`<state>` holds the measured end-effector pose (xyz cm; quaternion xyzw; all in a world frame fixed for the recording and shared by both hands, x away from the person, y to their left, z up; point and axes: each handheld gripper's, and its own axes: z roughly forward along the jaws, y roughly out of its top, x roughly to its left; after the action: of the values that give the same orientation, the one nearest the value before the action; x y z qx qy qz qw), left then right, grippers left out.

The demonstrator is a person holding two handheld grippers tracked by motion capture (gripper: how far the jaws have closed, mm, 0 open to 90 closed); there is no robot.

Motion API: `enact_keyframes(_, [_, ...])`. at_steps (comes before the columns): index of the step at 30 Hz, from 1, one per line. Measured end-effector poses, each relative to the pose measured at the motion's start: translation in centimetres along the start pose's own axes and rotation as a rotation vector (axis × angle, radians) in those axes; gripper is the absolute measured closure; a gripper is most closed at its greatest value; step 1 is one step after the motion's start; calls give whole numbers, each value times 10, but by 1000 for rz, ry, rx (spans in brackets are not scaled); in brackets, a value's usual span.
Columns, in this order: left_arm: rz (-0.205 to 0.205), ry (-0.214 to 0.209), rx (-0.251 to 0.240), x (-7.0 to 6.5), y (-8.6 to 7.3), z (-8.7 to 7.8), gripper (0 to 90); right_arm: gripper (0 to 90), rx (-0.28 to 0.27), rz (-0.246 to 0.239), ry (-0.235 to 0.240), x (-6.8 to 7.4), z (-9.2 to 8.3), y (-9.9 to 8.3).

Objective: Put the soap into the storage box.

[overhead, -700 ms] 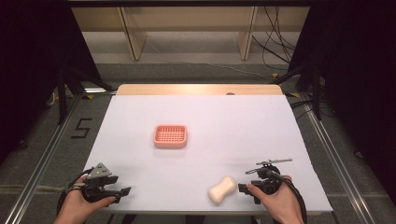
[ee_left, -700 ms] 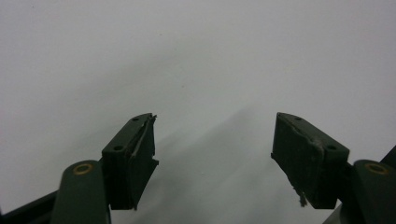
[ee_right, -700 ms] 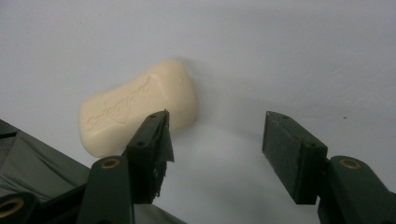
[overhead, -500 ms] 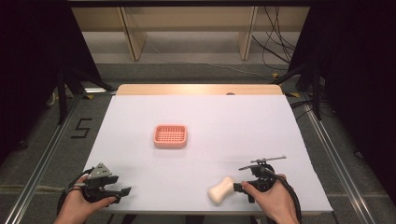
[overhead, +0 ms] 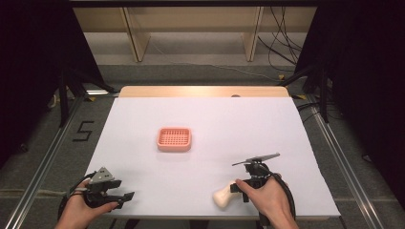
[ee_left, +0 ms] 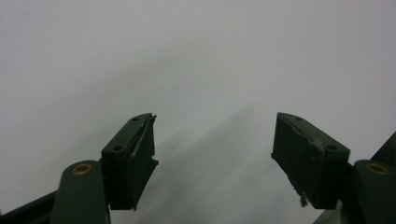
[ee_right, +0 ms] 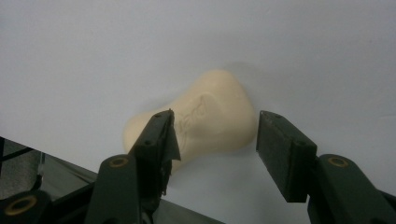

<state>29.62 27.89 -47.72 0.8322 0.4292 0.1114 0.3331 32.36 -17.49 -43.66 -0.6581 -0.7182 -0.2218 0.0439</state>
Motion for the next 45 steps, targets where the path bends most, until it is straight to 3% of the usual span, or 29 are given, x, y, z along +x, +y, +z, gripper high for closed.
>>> enact_keyframes(2, [4,0,0,0,0,0,295,468,29,38,12,4,-1,1])
enact_keyframes(3, [23,-10,-1,0,0,-1,295,466,-2,8,-12,2,1,1])
enact_keyframes(4, [25,-9,5,0,0,-2,295,463,-7,12,-6,3,1,1])
enact_keyframes(5, [20,-8,-7,-1,0,-1,295,461,0,4,-9,4,2,2])
enact_keyframes(7, [26,-9,4,0,0,-1,295,452,46,49,-4,9,0,1])
enact_keyframes(9, [23,-9,4,0,0,-1,295,441,44,29,-19,10,0,1])
enact_keyframes(10, [21,-10,2,0,0,-1,294,437,46,-21,-32,10,1,1])
enact_keyframes(12, [26,-13,2,0,0,-1,294,439,37,-275,-87,10,2,0])
enact_keyframes(14, [29,-10,7,0,0,-1,293,434,25,-464,-100,9,2,0])
enact_keyframes(15, [24,-11,-2,0,0,-1,293,445,31,-546,-85,9,1,1])
enact_keyframes(17, [18,1,3,0,0,0,292,442,58,-633,-81,10,-2,1])
enact_keyframes(19, [18,-2,3,0,0,0,292,439,69,-761,-64,9,-3,3])
enact_keyframes(21, [20,-1,3,0,0,0,292,410,112,-918,-71,8,-3,5])
enact_keyframes(24, [19,-1,6,-1,0,0,292,402,171,-1110,-24,12,-2,6])
enact_keyframes(27, [19,-2,7,-1,0,0,292,385,193,-1203,-26,15,-2,9])
enact_keyframes(28, [13,-3,8,-1,0,1,292,369,207,-1208,-51,16,-2,9])
enact_keyframes(29, [12,-6,8,-1,-1,1,292,365,209,-1267,-59,17,-1,11])
enact_keyframes(30, [14,-10,8,-1,0,1,292,348,215,-1292,-44,18,0,13])
enact_keyframes(32, [16,-9,10,-1,0,1,292,317,241,-1319,-85,21,1,14])
enact_keyframes(33, [15,-9,9,-1,-1,1,292,306,244,-1375,-67,22,3,16])
enact_keyframes(34, [14,-10,9,-1,-1,1,292,296,256,-1354,-87,24,2,15])
enact_keyframes(35, [15,-11,8,-1,-1,1,292,285,254,-1422,-64,25,5,18])
enact_keyframes(36, [17,-7,6,-1,-1,1,292,280,243,-1454,-35,26,8,20])
enact_keyframes(37, [11,-6,3,-1,-1,2,291,275,249,-1445,-51,28,7,19])
enact_keyframes(38, [13,-5,3,-1,-1,2,291,275,247,-1485,-24,29,10,21])
enact_keyframes(40, [15,-5,3,-2,-1,2,290,274,255,-1482,-42,30,11,21])
enact_keyframes(41, [15,-7,2,-2,-1,2,289,274,262,-1511,-13,31,13,22])
enact_keyframes(45, [15,-7,1,-1,-1,2,288,272,286,-1526,-24,31,17,23])
